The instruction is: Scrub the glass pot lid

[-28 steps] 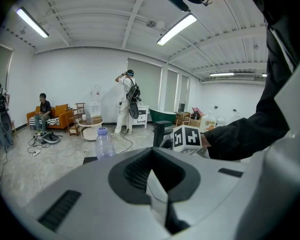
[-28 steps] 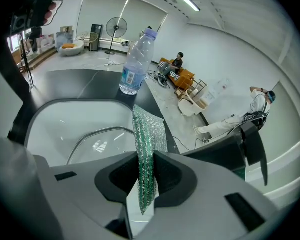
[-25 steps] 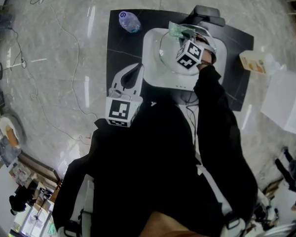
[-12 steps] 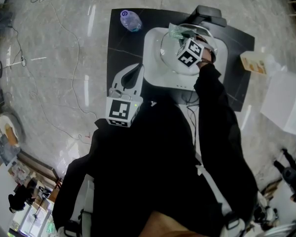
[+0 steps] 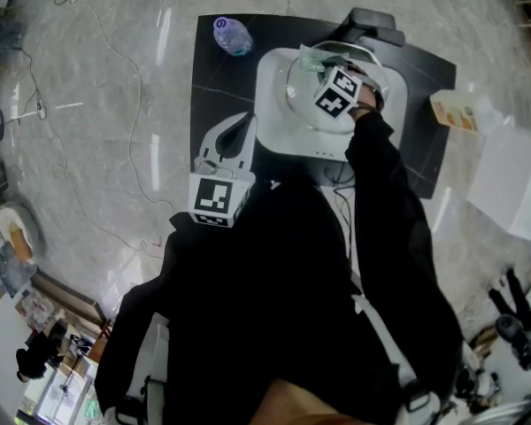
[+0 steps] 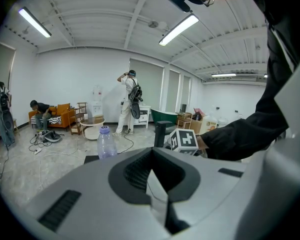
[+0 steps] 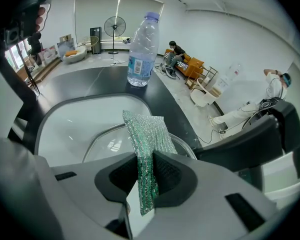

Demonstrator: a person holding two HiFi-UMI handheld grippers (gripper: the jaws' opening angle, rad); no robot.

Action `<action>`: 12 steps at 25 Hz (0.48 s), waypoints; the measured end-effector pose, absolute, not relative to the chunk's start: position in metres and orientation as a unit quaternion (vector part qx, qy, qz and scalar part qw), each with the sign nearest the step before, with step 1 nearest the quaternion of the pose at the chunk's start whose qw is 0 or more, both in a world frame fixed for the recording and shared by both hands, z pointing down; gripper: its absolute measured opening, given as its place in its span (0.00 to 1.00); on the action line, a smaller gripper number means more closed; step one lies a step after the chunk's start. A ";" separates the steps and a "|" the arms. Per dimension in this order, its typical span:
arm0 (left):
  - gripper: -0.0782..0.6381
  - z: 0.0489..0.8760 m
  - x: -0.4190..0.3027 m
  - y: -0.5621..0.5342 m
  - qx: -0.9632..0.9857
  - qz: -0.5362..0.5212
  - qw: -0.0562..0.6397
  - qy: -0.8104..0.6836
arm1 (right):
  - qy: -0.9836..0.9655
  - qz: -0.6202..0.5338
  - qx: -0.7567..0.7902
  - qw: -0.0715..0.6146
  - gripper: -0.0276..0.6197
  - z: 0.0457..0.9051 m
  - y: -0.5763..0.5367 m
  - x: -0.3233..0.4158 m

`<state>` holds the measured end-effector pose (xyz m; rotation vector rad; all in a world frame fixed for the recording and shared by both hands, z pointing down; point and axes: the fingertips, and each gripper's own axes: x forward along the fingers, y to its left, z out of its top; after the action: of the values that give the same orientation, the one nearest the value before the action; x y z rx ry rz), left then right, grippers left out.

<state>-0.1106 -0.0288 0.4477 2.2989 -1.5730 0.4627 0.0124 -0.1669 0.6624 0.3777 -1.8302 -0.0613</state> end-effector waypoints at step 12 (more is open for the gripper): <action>0.11 0.449 -0.104 -0.027 0.806 0.168 0.154 -0.546 | -0.785 -0.027 0.152 0.599 0.15 0.668 -0.153 0.012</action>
<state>-0.1045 -0.0270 0.4491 2.3107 -1.5648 0.4815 0.0120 -0.1535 0.6683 0.3525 -1.8212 -0.0617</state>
